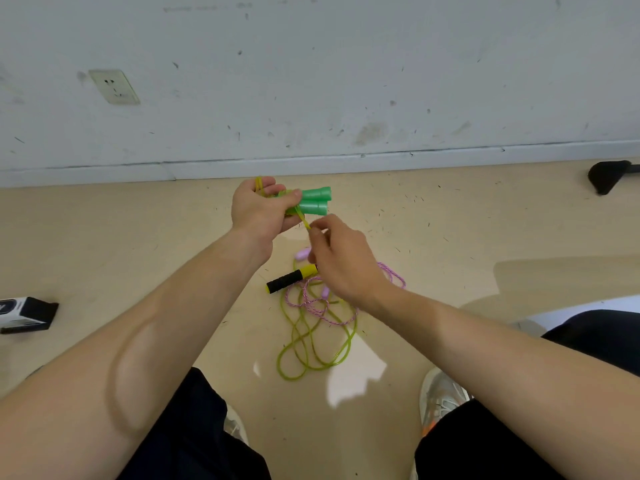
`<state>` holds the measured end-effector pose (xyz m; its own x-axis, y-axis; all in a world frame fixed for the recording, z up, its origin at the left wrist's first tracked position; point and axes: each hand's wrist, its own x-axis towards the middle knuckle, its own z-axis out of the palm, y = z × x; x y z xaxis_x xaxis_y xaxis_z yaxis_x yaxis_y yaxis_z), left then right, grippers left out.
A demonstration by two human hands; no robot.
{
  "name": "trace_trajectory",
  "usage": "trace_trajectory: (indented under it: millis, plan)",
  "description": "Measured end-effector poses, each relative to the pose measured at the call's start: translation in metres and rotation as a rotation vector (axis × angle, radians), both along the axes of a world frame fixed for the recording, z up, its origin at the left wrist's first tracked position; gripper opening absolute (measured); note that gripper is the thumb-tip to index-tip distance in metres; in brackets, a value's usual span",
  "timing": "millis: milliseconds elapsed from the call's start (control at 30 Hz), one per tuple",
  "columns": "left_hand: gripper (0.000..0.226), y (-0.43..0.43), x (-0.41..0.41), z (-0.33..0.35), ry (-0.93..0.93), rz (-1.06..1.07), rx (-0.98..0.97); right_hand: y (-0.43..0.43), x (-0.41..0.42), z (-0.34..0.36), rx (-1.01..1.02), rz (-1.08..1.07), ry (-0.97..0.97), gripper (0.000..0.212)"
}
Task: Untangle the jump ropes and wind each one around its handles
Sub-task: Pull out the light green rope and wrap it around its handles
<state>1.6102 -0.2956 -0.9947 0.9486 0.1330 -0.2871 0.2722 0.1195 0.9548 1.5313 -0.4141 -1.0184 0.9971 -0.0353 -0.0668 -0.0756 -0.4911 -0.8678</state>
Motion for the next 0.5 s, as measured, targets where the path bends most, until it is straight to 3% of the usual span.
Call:
trace_trajectory:
  millis: [100,267,333,433,500]
  plan:
    - [0.040,0.003,0.002,0.007,0.001,-0.017,-0.076,-0.015,0.008,-0.004,0.125,0.072,0.173,0.035]
    - [0.041,0.011,-0.001,0.015,0.037,-0.165,-0.050,-0.040,0.021,-0.006,0.238,0.198,0.162,0.023]
    - [0.039,0.015,-0.002,0.017,0.058,-0.260,-0.013,-0.050,0.027,-0.003,0.064,0.232,0.113,0.022]
    - [0.040,0.016,-0.004,0.019,0.078,-0.372,0.003,-0.060,0.035,-0.003,-0.456,0.287,-0.029,0.039]
    - [0.041,0.015,-0.006,0.021,0.071,-0.429,0.035,-0.065,0.038,-0.003,-0.572,0.283,-0.075,0.046]
